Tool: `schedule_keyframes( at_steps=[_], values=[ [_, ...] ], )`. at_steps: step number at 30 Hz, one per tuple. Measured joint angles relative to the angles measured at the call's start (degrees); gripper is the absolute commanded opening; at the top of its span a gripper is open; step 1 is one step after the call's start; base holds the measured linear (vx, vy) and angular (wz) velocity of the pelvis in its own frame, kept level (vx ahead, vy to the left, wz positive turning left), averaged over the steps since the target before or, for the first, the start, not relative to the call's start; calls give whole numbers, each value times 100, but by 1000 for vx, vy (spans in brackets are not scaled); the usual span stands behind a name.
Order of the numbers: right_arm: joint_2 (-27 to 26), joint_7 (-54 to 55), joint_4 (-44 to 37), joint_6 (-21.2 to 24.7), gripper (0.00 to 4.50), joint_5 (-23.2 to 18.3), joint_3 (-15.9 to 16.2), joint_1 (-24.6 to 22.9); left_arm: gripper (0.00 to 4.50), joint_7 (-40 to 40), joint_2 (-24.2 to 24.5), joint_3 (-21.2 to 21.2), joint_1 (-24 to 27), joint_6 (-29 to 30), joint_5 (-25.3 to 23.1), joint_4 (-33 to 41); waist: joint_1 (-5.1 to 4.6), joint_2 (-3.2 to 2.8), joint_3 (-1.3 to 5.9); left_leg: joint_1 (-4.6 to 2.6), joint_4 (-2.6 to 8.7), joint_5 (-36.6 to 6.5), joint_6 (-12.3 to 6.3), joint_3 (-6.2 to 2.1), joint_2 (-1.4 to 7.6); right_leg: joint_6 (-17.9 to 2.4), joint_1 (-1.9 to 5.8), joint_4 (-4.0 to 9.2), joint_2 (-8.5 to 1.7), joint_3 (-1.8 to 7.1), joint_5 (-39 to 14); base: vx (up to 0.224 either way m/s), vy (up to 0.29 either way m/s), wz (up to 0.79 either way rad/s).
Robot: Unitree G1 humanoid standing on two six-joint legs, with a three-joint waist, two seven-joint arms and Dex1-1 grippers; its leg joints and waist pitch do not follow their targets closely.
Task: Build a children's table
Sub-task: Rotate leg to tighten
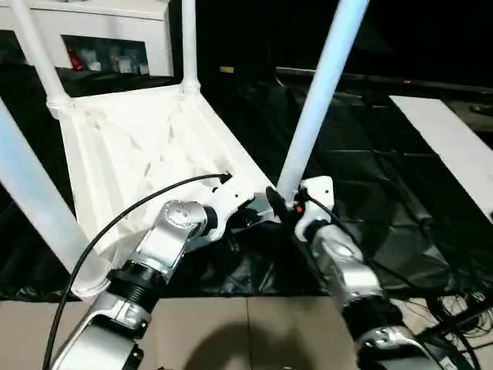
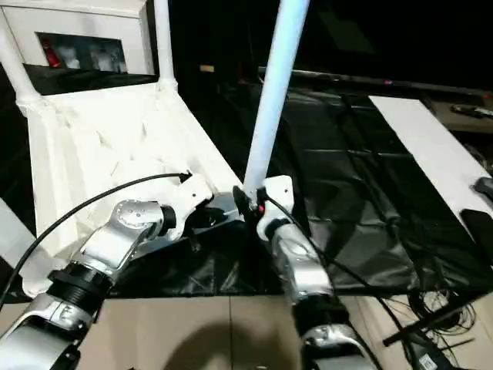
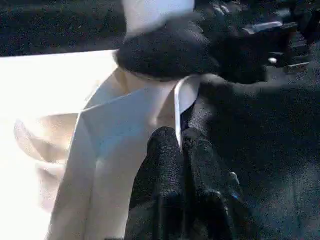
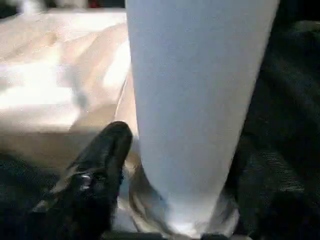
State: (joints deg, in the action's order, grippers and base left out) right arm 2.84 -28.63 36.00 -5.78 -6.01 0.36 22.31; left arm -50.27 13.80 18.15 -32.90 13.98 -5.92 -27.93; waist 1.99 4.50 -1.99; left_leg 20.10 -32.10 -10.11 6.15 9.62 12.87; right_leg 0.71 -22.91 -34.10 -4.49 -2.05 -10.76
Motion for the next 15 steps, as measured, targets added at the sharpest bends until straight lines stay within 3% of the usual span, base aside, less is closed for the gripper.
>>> schedule_keyframes(
  at_steps=[3, 9, 12, 15],
  values=[
    [649, -1059, -560, 90, 338, -277, 55, -420, 0, -268, 118, 78, -50, -427, 11, -125, 67, -30, 1, 6, 25, 0, -1, 12, 5, -18, 0, -4, 6, -13, 15, 41, -10, 4],
    [1880, -3014, -1626, 972, 338, -1173, -5, -970, 0, -859, 362, 53, -135, -1201, 135, -465, 140, -107, -15, 28, 23, 1, -4, 17, 12, -15, -12, -1, 14, -13, -7, 11, -2, 1],
    [2386, -3353, -1777, 1237, 338, -1384, -281, -988, 0, -1363, 455, 74, -135, -1451, 257, -543, 167, -106, -16, 30, 10, 0, -5, 22, 9, -15, -13, 0, 4, -13, -7, 0, 0, 0],
    [2491, -3224, -1727, 1202, 338, -1426, -582, -982, 0, -1773, 553, 94, -132, -1640, 364, -618, 176, -105, -17, 31, -2, 0, -5, 23, 10, -16, -12, -4, 2, -12, -6, 0, 0, 0]
  ],
)
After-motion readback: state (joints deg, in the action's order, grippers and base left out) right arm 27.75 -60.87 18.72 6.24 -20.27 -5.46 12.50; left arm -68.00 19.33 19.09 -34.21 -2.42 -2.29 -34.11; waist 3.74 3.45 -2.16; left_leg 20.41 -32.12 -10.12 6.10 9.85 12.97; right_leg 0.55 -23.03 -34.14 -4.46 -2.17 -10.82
